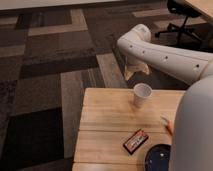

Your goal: Move the arm in a circular motion

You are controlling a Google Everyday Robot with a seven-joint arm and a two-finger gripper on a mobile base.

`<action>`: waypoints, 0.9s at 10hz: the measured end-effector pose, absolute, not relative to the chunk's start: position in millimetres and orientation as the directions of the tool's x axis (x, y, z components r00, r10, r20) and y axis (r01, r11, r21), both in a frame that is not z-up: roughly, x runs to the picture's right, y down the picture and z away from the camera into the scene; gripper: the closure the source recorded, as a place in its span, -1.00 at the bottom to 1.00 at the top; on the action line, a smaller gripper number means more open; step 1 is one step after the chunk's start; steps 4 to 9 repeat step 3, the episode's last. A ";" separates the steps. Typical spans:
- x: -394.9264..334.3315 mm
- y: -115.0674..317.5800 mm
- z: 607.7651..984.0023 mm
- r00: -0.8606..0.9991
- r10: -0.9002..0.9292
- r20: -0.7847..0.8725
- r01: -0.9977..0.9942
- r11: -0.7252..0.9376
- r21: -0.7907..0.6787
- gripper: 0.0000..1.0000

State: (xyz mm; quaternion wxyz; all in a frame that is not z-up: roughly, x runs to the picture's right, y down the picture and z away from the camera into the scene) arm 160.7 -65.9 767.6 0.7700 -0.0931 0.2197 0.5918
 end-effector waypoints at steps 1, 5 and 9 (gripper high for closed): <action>164.9 -65.2 766.9 0.198 0.870 -0.451 -0.952 0.279 0.122 -0.30; 163.7 -65.3 767.0 0.199 0.870 -0.451 -0.952 0.280 0.120 -0.30; 163.7 -65.3 767.0 0.199 0.870 -0.451 -0.952 0.280 0.120 -0.30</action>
